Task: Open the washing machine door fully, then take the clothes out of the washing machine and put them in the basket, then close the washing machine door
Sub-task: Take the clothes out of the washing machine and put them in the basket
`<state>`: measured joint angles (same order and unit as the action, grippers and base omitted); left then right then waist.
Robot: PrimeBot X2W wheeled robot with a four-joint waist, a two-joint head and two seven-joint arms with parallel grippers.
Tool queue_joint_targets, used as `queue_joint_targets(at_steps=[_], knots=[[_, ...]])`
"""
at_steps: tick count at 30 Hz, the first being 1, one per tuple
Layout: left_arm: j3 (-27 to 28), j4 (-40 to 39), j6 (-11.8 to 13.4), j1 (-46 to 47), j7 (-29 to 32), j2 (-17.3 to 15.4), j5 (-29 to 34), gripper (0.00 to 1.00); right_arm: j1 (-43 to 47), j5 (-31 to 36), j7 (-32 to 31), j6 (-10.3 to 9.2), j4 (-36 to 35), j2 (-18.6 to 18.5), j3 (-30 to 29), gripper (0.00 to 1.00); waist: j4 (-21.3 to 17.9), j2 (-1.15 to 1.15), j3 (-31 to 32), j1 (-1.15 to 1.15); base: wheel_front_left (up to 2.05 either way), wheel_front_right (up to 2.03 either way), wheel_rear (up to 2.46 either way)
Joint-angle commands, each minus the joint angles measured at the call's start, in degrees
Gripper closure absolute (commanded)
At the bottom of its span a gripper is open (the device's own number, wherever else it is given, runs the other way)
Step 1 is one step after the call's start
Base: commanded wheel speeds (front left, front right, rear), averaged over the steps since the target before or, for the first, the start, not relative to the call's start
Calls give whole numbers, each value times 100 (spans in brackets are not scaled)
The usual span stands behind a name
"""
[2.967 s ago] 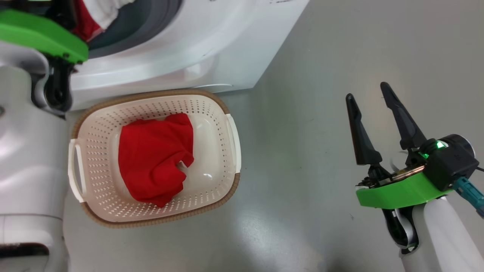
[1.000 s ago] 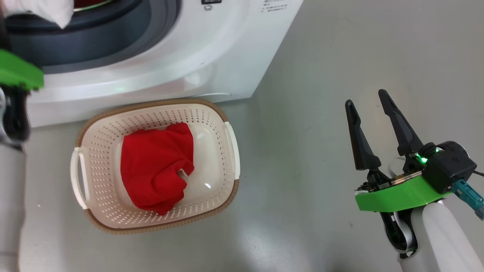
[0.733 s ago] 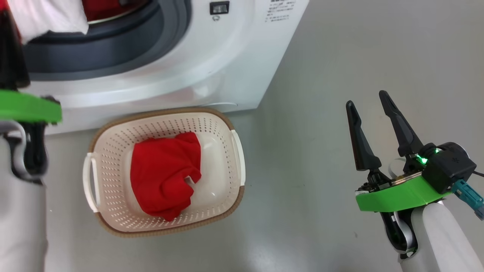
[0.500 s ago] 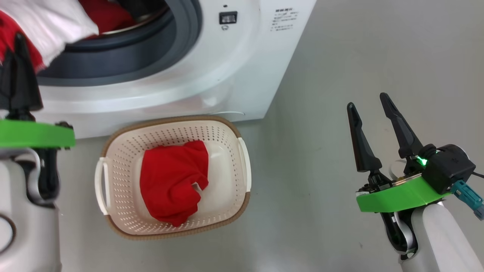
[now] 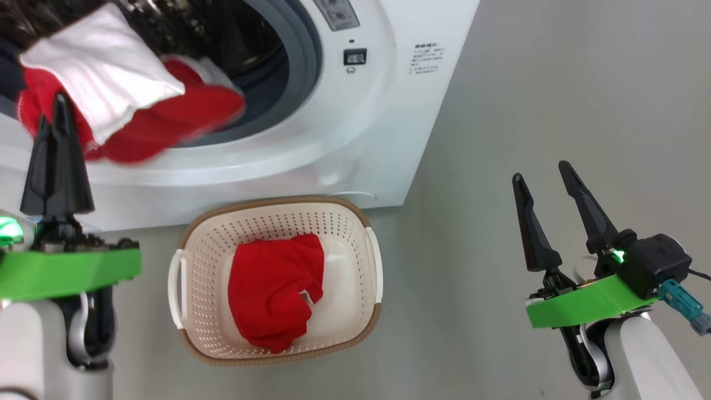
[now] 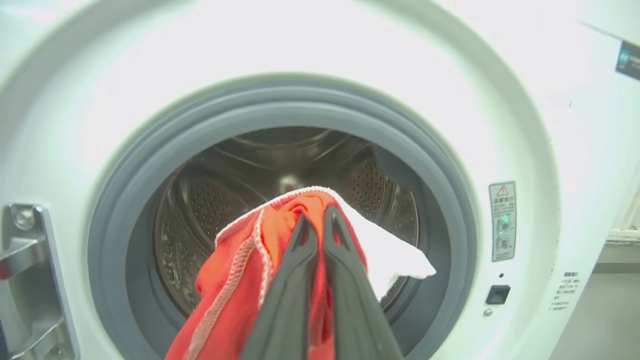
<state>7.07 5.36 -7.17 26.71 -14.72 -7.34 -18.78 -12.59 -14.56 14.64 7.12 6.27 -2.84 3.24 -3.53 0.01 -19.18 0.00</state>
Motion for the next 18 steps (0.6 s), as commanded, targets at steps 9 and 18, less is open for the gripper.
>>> queue_joint_targets(at_steps=[9, 18], knots=[[15, -1335, -31, -537, -28, 1, 122, 100, 108, -106, 36, 36, -91, -4, 145, 0, 145, -1, 276, 0, 0, 0, 0], [-163, -1324, -31, -870, -28, 103, 85, 100, 109, -91, 36, 36, -117, -4, 157, 0, 152, -1, 167, 0, 0, 0, 0]])
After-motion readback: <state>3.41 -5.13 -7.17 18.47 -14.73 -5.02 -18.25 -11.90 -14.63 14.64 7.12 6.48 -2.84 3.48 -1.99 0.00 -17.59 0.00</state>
